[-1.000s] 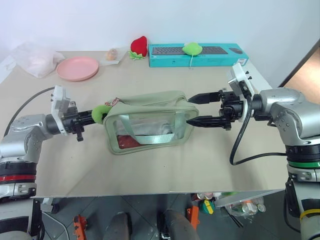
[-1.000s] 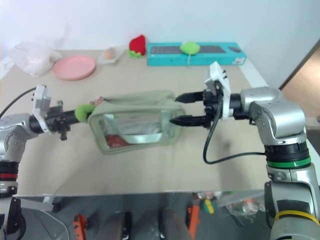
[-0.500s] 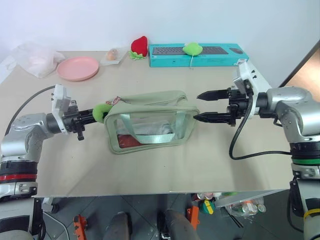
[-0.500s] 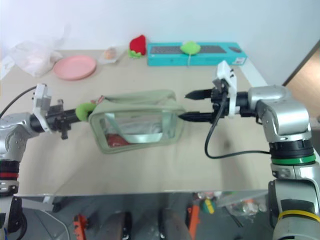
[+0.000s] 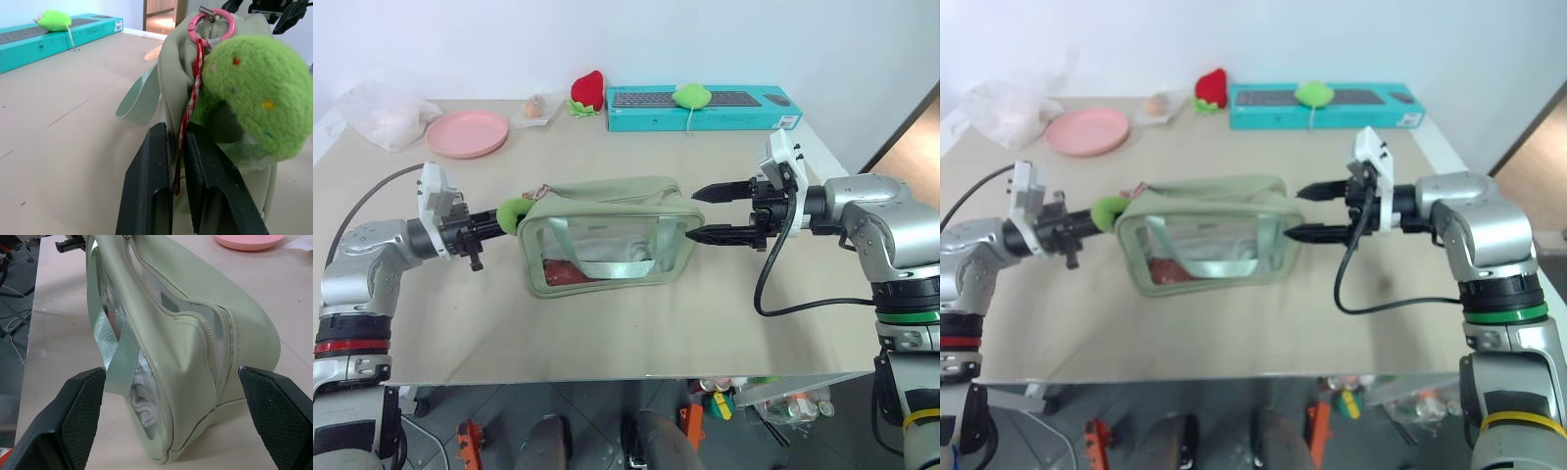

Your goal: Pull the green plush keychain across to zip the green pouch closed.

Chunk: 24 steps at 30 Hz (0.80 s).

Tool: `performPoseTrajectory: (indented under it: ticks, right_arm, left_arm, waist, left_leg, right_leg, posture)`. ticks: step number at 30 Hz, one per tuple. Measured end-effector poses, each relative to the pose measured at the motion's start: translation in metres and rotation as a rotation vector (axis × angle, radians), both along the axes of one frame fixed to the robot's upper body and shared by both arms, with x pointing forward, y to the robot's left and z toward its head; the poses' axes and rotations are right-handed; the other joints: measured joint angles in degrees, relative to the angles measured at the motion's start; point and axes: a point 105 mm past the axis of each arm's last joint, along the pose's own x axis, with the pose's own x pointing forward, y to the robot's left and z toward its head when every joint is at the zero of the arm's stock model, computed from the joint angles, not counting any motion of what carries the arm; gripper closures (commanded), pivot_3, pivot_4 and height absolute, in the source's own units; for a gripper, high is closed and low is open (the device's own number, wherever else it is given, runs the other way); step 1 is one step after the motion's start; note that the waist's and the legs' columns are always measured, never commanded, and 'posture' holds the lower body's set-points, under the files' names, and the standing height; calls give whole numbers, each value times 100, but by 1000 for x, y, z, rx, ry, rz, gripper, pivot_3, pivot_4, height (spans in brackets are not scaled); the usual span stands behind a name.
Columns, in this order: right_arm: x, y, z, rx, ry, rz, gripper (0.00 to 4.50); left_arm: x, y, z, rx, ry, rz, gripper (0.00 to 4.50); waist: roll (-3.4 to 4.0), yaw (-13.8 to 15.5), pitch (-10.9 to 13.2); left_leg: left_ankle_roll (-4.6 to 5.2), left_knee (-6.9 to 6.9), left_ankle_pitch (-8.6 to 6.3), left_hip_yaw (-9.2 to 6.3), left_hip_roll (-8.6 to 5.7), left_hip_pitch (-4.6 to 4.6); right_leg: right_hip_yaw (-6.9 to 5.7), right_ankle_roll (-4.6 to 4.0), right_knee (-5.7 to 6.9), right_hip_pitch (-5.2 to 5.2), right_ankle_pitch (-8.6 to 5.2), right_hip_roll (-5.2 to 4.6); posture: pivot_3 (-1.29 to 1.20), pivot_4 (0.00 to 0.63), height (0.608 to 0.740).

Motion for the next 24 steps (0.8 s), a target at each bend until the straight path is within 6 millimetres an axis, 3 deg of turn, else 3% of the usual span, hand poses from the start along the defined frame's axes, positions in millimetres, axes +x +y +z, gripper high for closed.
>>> performPoseTrajectory:
  ticks: [1, 13, 24]
  right_arm:
    - [-1, 1, -1, 0, 1, 3, 537]
    - [-9, 5, -11, 28, 78, 64, 4486]
    - [-15, 6, -13, 26, 103, 91, 4486]
  left_arm:
    - [0, -1, 1, -2, -1, -1, 4142]
    - [3, -4, 2, -30, 24, 3, 4142]
    - [5, -4, 2, -58, 55, 19, 4142]
  waist:
    - [0, 0, 0]
    - [0, 1, 0]
    - [0, -1, 0]
  left_leg:
    - [0, 0, 0, -1, 0, -1]
    - [0, 8, 0, -6, 0, -6]
    - [0, 9, 0, -8, -1, -6]
  right_leg:
    - [-1, 0, 0, 0, 0, 0]
    - [-6, 1, 0, 0, 1, 2]
    - [-8, -1, 0, 0, 2, 8]
  posture:
    - [0, 150, 740]
    - [0, 150, 740]
    - [0, 150, 740]
